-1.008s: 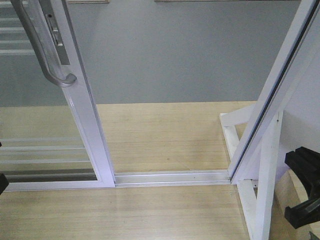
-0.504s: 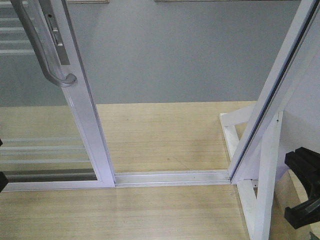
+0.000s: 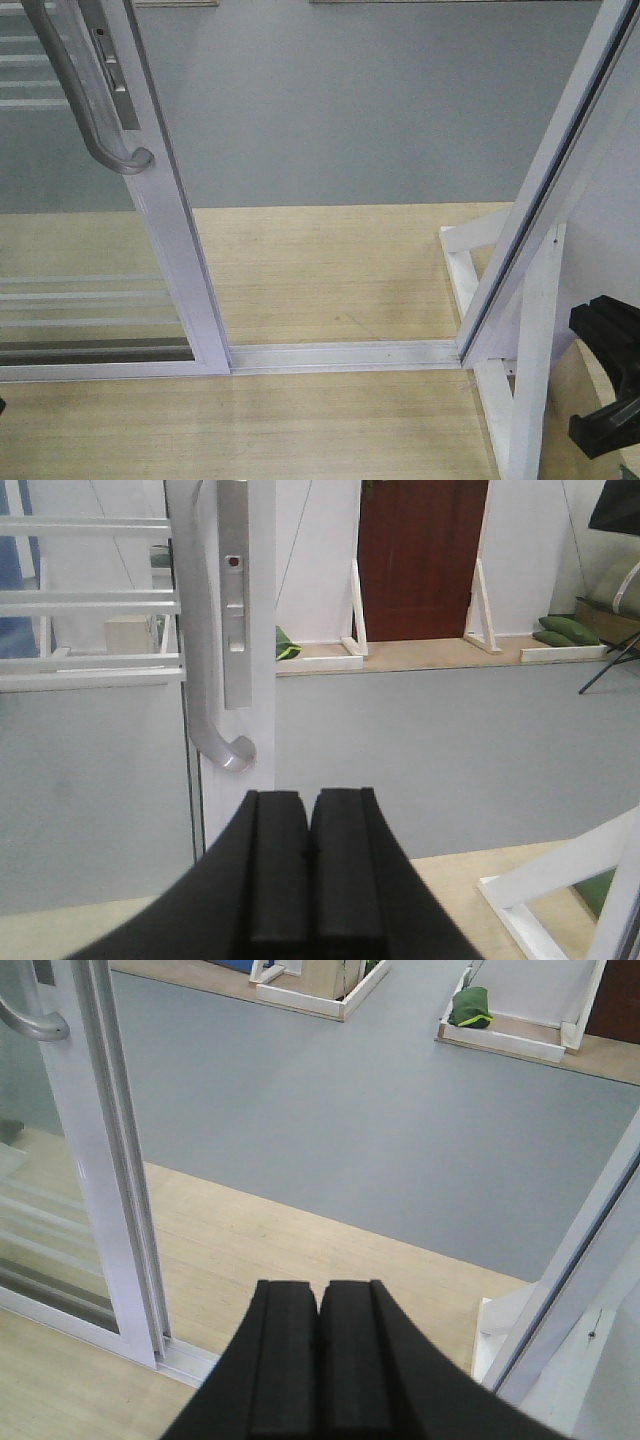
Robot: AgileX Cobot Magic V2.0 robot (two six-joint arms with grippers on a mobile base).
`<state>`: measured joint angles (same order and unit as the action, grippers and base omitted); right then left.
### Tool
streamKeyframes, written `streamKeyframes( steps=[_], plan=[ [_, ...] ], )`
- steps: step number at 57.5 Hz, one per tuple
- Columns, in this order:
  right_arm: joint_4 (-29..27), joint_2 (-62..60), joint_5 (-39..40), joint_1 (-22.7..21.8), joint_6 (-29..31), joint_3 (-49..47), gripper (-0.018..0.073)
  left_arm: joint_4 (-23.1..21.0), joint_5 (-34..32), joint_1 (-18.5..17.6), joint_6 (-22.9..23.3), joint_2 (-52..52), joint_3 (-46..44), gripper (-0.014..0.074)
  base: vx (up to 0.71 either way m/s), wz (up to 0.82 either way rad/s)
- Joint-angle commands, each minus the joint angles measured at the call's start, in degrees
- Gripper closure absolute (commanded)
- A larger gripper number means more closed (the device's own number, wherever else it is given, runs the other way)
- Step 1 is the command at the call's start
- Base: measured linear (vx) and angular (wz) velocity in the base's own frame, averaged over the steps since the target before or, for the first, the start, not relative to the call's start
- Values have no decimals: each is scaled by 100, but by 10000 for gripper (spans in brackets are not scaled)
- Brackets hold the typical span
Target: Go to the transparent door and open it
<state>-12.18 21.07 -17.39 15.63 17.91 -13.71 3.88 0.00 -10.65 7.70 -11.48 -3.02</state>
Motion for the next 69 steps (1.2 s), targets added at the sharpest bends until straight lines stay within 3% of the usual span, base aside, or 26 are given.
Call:
streamKeyframes(
  steps=[1,6,11,17,61,69],
  plan=[
    [7,25,414,-8,52,-172,557,-1,-429,80,-7,479,302,593,0,0],
    [7,25,414,-8,52,-172,557,-6,-378,210,-7,953,664,593,0,0],
    [7,25,414,-8,52,-172,557,23,371,318,-24,1318,627,593,0,0],
    [7,25,398,-8,52,-172,557,-3,479,410,1,1293,633,593,0,0],
    [16,25,392,-8,52,-172,557,-5,479,409,17,1287,633,593,0,0],
    [513,-157,382,-8,12,-172,557,-5,479,409,17,1287,633,593,0,0]
  ],
)
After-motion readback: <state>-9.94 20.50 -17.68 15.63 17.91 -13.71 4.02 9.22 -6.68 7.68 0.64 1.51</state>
